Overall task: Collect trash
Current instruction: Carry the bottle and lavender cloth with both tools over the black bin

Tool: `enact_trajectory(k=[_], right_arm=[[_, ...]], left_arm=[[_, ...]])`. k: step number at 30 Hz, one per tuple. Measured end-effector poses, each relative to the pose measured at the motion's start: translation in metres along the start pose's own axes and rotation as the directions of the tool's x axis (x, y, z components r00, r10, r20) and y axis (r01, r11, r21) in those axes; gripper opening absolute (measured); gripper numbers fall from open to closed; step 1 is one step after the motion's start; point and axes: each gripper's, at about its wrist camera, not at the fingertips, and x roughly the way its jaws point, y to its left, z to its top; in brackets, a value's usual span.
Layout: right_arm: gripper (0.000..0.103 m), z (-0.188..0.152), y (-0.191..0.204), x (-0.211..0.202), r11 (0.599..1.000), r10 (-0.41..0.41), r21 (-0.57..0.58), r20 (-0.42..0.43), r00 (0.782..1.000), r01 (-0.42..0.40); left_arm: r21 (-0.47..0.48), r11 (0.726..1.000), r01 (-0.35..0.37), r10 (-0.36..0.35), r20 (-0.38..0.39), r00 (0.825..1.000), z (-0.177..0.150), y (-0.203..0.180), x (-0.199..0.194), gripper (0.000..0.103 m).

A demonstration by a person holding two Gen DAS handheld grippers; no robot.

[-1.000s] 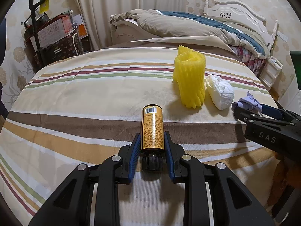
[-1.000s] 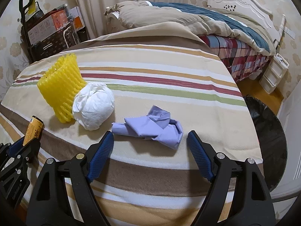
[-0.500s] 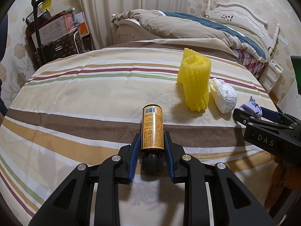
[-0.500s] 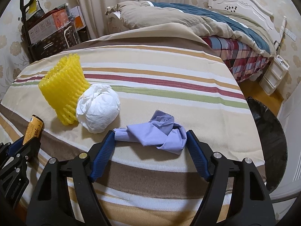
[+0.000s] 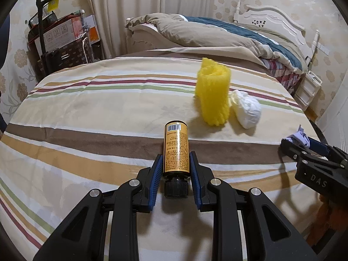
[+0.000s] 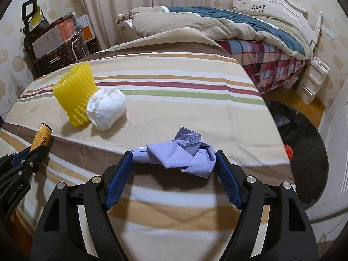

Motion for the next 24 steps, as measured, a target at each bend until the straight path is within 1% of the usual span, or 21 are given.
enact_trajectory(k=[5,11,18,24], right_arm=[[0.074,-0.013,-0.018,-0.016,1.0,-0.014,0.023,0.018,1.0,0.014],[0.074,-0.026,-0.046,-0.032,0.997,-0.044,0.062,0.041,0.998,0.042],[0.074,-0.033,-0.095,-0.049,0.987,-0.109,0.124,0.071,0.992,0.1],[0.074,-0.034,-0.141,-0.052,0.972,-0.17,0.179,0.075,0.983,0.154]], left_arm=[[0.028,0.999,0.029,-0.029,0.021,0.999,-0.003,-0.019,-0.01,0.027],[0.093,0.993,0.076,-0.08,0.039,0.996,-0.006,-0.055,-0.019,0.027],[0.166,0.977,0.133,-0.141,0.034,0.989,-0.001,-0.105,-0.02,0.027],[0.232,0.957,0.176,-0.189,0.038,0.981,0.006,-0.151,-0.017,0.027]])
